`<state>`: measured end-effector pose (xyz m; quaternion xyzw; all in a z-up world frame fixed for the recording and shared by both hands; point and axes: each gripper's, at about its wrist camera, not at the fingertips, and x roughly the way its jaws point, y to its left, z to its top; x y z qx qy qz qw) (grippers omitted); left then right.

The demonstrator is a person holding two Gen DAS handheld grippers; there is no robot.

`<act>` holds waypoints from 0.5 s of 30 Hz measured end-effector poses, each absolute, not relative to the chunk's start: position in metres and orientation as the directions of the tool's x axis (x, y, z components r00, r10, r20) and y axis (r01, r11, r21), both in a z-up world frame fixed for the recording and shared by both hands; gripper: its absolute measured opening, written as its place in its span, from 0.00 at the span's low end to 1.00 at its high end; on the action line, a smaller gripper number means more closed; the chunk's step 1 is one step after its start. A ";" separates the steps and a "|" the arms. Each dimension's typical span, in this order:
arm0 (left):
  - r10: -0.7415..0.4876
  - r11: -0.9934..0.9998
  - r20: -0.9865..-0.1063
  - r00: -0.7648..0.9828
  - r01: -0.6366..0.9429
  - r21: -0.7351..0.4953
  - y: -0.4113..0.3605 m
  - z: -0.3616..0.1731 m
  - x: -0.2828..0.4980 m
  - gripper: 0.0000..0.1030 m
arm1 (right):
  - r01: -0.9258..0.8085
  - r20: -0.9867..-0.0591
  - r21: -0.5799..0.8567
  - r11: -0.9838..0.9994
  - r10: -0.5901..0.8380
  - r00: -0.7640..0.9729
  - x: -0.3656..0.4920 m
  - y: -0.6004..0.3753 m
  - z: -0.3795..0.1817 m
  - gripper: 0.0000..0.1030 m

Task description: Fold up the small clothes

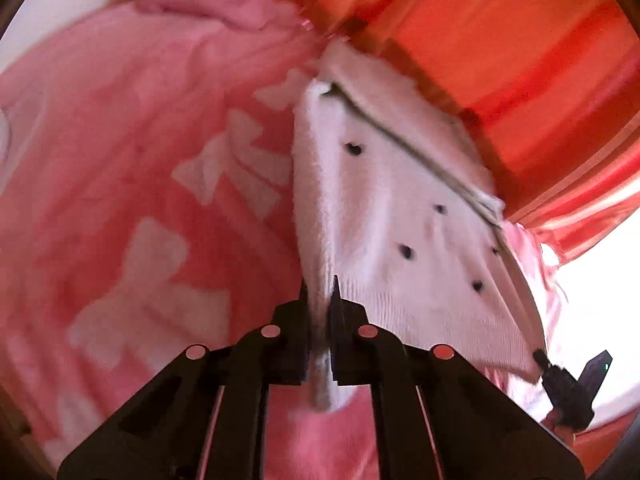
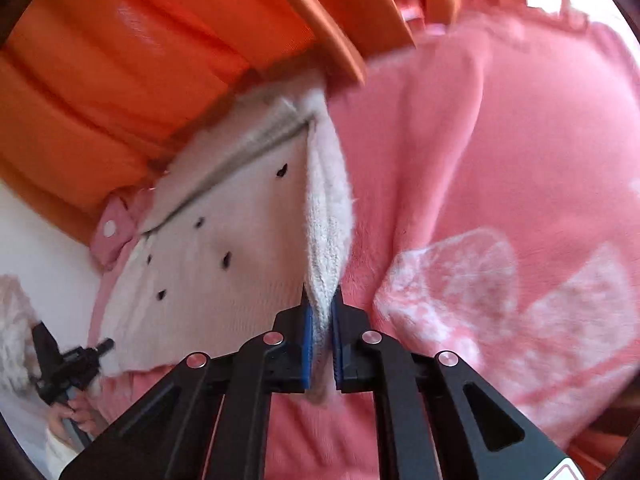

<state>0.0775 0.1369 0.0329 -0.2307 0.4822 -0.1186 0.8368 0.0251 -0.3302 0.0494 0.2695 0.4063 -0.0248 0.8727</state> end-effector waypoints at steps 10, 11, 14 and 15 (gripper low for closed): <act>-0.470 0.842 -0.802 0.368 -0.086 -0.533 0.179 0.015 -0.089 0.05 | 0.319 -0.871 0.343 0.884 0.172 0.460 -0.143 -0.313 0.021 0.06; -0.476 0.833 -0.799 0.367 -0.105 -0.544 0.182 0.016 -0.105 0.05 | 0.317 -0.889 0.328 0.890 0.177 0.422 -0.162 -0.307 0.022 0.06; -0.499 0.798 -0.772 0.394 -0.136 -0.587 0.183 0.040 -0.124 0.05 | 0.268 -0.884 0.319 0.909 0.182 0.431 -0.170 -0.300 0.046 0.06; -0.496 0.806 -0.753 0.431 -0.095 -0.585 0.179 0.060 -0.114 0.05 | 0.247 -0.852 0.336 0.909 0.182 0.491 -0.159 -0.305 0.067 0.06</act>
